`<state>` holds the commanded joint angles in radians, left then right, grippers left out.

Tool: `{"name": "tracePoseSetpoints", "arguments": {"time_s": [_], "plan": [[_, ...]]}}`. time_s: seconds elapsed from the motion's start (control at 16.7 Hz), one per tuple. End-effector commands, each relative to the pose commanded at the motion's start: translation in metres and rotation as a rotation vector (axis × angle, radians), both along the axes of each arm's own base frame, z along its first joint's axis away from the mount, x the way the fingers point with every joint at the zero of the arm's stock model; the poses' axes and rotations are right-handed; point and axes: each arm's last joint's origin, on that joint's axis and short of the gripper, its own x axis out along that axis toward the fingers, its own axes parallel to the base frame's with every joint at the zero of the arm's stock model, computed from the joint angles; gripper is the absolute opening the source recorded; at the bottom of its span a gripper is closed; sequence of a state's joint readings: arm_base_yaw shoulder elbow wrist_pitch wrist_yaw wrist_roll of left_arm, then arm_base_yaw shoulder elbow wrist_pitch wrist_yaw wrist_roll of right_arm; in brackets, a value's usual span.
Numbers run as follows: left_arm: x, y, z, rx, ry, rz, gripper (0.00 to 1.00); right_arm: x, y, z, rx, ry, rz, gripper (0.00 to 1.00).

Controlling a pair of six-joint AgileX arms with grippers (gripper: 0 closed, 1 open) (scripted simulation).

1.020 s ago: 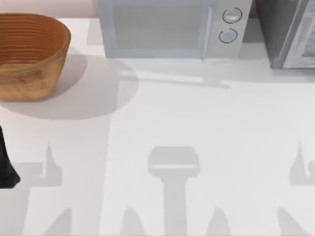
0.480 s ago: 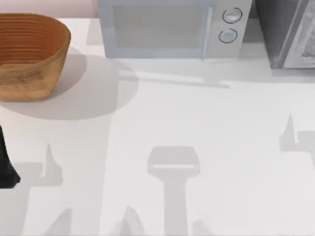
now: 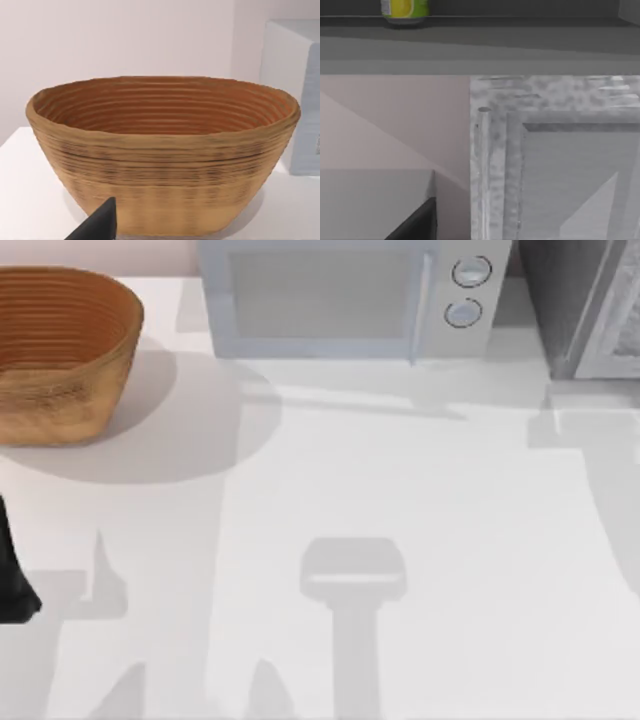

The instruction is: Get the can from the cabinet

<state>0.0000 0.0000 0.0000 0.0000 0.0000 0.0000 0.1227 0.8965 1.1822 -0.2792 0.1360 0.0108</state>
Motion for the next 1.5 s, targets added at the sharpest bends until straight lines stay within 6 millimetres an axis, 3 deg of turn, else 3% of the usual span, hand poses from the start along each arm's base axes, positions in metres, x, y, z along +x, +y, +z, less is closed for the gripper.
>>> {"name": "tracePoseSetpoints", "arguments": {"time_s": [0.3,0.6,1.08,1.5], "plan": [[0.0,0.0,0.0,0.0,0.0,0.0,1.0,0.048,0.015,0.052,0.0,0.006,0.005,1.0],[0.0,0.0,0.0,0.0,0.0,0.0,1.0,0.077,0.026,0.074,0.001,0.008,0.007,1.0],[0.0,0.0,0.0,0.0,0.0,0.0,1.0,0.084,0.029,0.077,0.001,0.0,0.002,1.0],[0.0,0.0,0.0,0.0,0.0,0.0,1.0,0.157,0.081,0.052,-0.002,0.002,0.002,1.0]]}}
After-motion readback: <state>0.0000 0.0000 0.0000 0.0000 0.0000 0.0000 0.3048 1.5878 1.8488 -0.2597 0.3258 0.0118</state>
